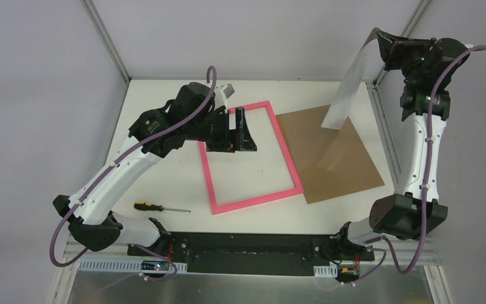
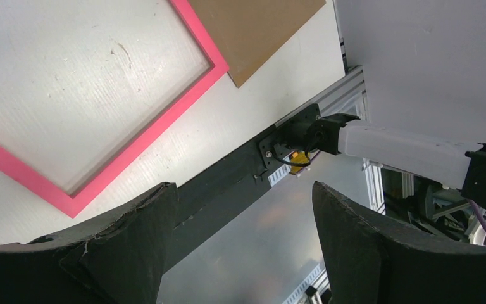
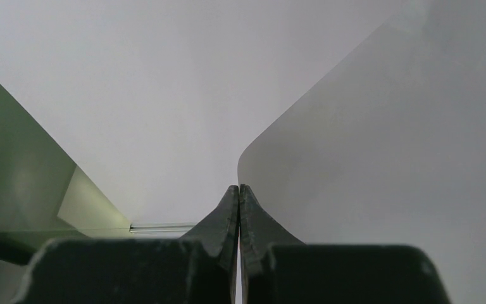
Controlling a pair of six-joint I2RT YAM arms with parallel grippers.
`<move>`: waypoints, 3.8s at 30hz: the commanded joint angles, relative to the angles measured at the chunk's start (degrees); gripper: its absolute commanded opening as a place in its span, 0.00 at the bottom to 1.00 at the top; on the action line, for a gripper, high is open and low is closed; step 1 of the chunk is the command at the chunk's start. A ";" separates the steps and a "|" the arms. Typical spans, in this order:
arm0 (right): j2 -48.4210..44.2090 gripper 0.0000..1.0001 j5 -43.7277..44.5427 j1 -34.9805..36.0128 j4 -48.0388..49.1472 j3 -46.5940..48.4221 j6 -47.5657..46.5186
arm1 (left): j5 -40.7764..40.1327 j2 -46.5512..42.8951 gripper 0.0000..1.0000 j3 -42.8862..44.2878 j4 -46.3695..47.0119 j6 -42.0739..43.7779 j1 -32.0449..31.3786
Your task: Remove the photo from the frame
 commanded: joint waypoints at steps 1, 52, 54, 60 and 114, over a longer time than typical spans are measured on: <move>1.81 0.00 3.38 3.60 7.36 5.98 6.26 | -0.63 0.22 0.80 2.70 -0.31 1.56 0.74; -5.85 0.00 -12.03 -30.98 -4.74 -49.35 -42.02 | 5.77 0.02 0.80 -1.06 -0.34 0.61 4.56; -5.78 0.00 -11.58 -31.16 -4.51 -49.61 -41.77 | 6.13 0.02 0.80 -0.94 -0.35 0.53 4.63; -5.60 0.00 -11.53 -31.88 -3.39 -49.71 -41.40 | 6.26 -0.46 0.80 -1.26 -0.49 0.43 4.91; -16.97 0.67 25.98 -16.91 -35.83 -34.54 -46.77 | 7.78 -4.76 0.81 -5.81 -1.49 1.50 6.21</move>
